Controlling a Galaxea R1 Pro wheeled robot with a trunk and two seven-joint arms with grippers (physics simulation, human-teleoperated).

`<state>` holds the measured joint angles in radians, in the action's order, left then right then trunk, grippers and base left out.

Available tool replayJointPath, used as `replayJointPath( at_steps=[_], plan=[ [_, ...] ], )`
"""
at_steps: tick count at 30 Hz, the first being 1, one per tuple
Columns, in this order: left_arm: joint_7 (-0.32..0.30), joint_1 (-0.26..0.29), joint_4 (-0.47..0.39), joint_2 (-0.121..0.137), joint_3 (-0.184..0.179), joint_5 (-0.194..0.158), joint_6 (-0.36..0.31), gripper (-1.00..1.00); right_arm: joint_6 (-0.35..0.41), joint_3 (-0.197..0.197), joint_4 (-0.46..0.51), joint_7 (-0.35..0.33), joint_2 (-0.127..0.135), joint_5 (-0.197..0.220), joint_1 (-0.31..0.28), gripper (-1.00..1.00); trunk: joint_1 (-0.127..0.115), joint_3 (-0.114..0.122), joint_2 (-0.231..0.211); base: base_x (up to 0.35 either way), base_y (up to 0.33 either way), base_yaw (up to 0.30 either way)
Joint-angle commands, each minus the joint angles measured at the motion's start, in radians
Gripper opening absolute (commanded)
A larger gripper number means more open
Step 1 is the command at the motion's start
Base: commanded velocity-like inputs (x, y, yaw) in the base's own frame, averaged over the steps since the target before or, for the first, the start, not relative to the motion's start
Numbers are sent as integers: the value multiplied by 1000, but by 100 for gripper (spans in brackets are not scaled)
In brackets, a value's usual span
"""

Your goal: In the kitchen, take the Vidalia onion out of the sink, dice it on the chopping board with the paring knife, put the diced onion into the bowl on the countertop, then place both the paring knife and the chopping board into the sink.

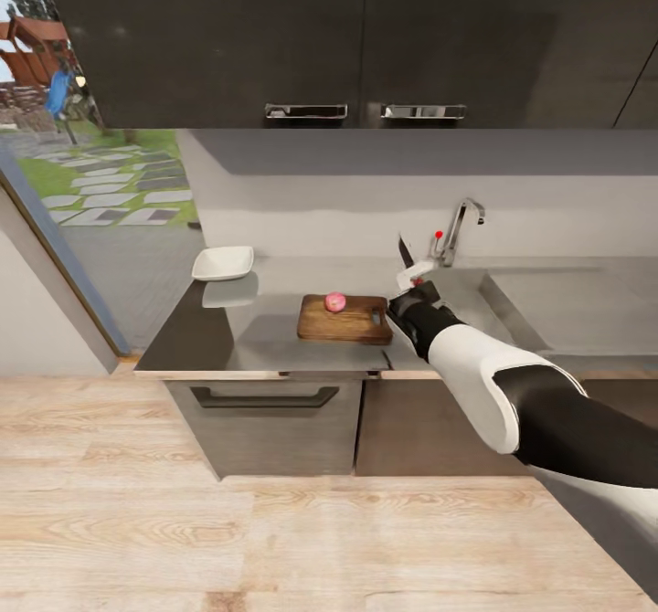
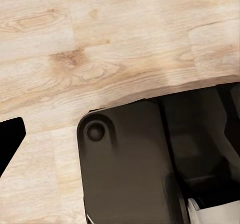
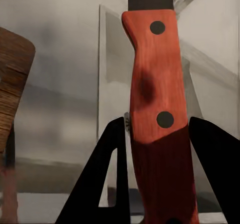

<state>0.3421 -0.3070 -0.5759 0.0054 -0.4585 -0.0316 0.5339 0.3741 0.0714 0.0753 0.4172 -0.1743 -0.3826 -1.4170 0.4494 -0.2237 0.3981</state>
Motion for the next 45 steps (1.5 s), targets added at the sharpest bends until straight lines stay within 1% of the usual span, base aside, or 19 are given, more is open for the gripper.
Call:
replayJointPath(
  at_steps=[1, 3, 4, 7, 10, 14, 19, 22, 24, 26, 27, 30, 31, 32, 34, 37, 40, 45],
  plan=[
    [6, 0, -1, 1, -4, -3, 1, 100, 7, 8, -1, 19, 0, -9, 8, -100, 1, -2, 2, 0, 0, 0],
    [6, 0, -1, 1, -4, -3, 1, 100, 5, 8, -2, 71, 0, -40, 22, -100, 1, -2, 2, 0, 0, 0],
    [6, 0, -1, 1, -4, -3, 1, 100, 4, 8, -3, 86, 0, -51, 26, -100, 1, -2, 2, 0, 0, 0],
    [6, 0, -1, 1, -4, -4, 1, 100, -12, 9, -4, 161, 0, -128, 54, -100, 1, -2, 2, 0, 0, 0],
    [6, 0, -1, 1, -4, -4, 1, 100, -22, 10, -4, 194, 0, -169, 67, -100, 1, -2, 2, 2, 16, 0],
    [6, 0, -1, 1, -4, -4, 0, 100, -27, 10, -4, 220, 0, -186, 72, -100, 1, -2, 2, 44, 143, 0],
    [6, 5, 1, 1, -4, -4, -1, 100, -28, 12, -5, 230, 0, -192, 73, -100, 1, -2, 2, 81, 255, 0],
    [6, 11, 11, 1, -4, -4, 0, 100, -28, 16, -4, 226, 0, -196, 73, -100, 1, -2, 2, 84, 244, 0],
    [6, 13, 15, 1, -4, -4, 0, 100, -27, 21, -1, 224, 0, -212, 73, -100, 1, -2, 2, 50, 130, 0],
    [6, 14, 17, 1, -4, -3, 1, 100, -27, 30, 4, 210, 0, -258, 73, -100, 1, -2, 2, 23, 61, 0],
    [6, 14, 18, 1, -4, -3, 1, 100, -26, 31, 5, 202, 0, -272, 73, -100, 1, -2, 2, 15, 38, 0],
    [6, 15, 19, 1, -4, -2, 1, 100, -25, 35, 11, 111, 0, -360, 73, -100, 1, -2, 2, 6, 17, 0],
    [6, 15, 19, 1, -4, -2, 1, 100, -25, 35, 13, 67, 0, -405, 73, -100, 1, -2, 2, 2, 5, 0],
    [6, 15, 19, 1, -5, -2, 1, 100, -25, 35, 14, 57, 0, -420, 73, -100, 1, -2, 2, 2, 4, 0],
    [6, 15, 19, 1, -4, -2, 1, 100, -24, 36, 14, 32, 0, -473, 73, -100, 1, -2, 2, 1, 2, 0],
    [6, 15, 19, 1, -5, -2, 1, 100, -26, 36, 14, 20, 0, -519, 73, -100, 1, -2, 2, 0, 0, 0],
    [6, 16, 19, 1, -5, -2, 1, 100, -27, 36, 9, 15, 0, -537, 73, -100, 1, -2, 2, 0, 0, 0],
    [6, 16, 20, 1, -4, -2, 1, 100, -39, 36, -4, 11, 0, -544, 73, -100, 1, -2, 2, 0, 0, 0]
  ],
)
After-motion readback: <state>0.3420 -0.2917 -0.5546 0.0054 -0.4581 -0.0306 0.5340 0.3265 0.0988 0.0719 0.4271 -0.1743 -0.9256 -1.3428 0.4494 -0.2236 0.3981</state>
